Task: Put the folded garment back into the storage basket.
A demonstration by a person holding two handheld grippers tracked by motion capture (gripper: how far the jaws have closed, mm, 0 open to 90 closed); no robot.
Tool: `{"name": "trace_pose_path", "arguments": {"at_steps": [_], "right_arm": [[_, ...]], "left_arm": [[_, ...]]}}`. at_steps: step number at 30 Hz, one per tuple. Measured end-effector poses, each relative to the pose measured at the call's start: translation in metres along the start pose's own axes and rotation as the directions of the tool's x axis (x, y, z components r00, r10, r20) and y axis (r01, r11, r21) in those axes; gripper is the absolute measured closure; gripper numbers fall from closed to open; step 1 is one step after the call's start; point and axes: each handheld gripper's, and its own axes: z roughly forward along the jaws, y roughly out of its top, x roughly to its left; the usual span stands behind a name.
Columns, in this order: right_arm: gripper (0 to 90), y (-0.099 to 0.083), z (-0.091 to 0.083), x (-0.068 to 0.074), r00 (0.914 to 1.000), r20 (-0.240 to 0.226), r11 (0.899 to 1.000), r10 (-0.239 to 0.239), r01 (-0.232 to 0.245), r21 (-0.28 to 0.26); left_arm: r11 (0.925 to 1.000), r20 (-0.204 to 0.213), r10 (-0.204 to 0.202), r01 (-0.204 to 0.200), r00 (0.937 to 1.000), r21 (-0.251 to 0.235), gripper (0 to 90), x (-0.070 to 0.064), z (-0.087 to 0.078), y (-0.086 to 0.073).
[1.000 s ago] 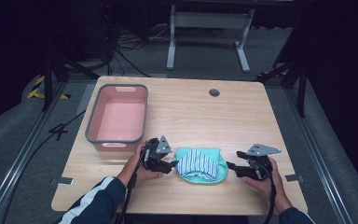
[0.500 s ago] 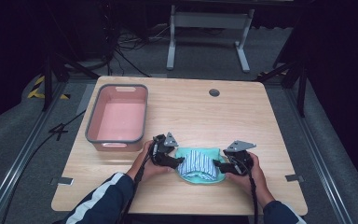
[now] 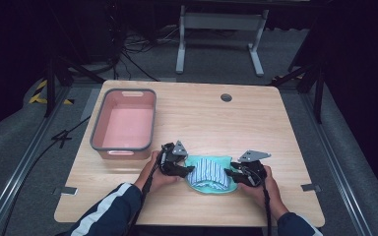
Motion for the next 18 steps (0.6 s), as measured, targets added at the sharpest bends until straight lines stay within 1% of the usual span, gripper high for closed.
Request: {"name": "trace_pose_path", "arguments": {"at_steps": [1, 2, 3, 6, 10, 13, 15, 17, 18], "right_arm": [[67.4, -0.0002, -0.0001, 0.0012, 1.0000, 0.003, 1.000, 0.009, -0.009, -0.002], [71.3, -0.0003, 0.0000, 0.0030, 0.9999, 0.002, 1.000, 0.012, -0.012, -0.003], [74.5, -0.0003, -0.0002, 0.0041, 0.9999, -0.004, 1.000, 0.014, -0.014, -0.004], [77.7, -0.0007, -0.0003, 0.0053, 0.9998, -0.009, 1.000, 0.017, -0.017, -0.007], [80.6, -0.0005, -0.0005, 0.0068, 0.9999, -0.007, 1.000, 0.012, -0.012, -0.006], [81.3, 0.0001, -0.0009, 0.0076, 1.0000, -0.004, 1.000, -0.002, 0.002, 0.000], [81.8, 0.0003, -0.0014, 0.0078, 1.0000, -0.004, 1.000, -0.005, 0.005, 0.002], [82.1, 0.0004, -0.0024, 0.0079, 0.9999, -0.007, 1.000, -0.011, 0.011, 0.003], [82.2, 0.0006, -0.0029, 0.0077, 0.9999, -0.007, 1.000, -0.016, 0.016, 0.002]], "left_arm": [[1.0000, 0.003, 0.001, -0.001, 1.0000, 0.003, 55.3, -0.0006, -0.0004, 0.0002], [1.0000, 0.010, 0.006, -0.006, 0.9999, 0.001, 60.4, -0.0008, -0.0003, 0.0004], [1.0000, 0.013, 0.008, -0.008, 0.9999, 0.001, 62.3, -0.0008, -0.0004, 0.0003], [0.9999, 0.027, 0.011, -0.011, 0.9996, -0.004, 67.8, -0.0009, -0.0003, -0.0001], [0.9999, 0.047, 0.007, -0.007, 0.9989, -0.009, 75.2, -0.0014, -0.0001, -0.0003], [0.9999, 0.050, 0.007, -0.007, 0.9987, -0.010, 80.0, -0.0026, 0.0000, -0.0002], [1.0000, 0.042, 0.007, -0.007, 0.9991, -0.002, 81.2, -0.0039, -0.0005, 0.0009], [0.9999, 0.051, 0.006, -0.007, 0.9987, 0.010, 82.4, -0.0041, -0.0026, 0.0031], [0.9999, 0.049, 0.012, -0.013, 0.9987, 0.003, 82.7, -0.0043, -0.0033, 0.0038]]}}
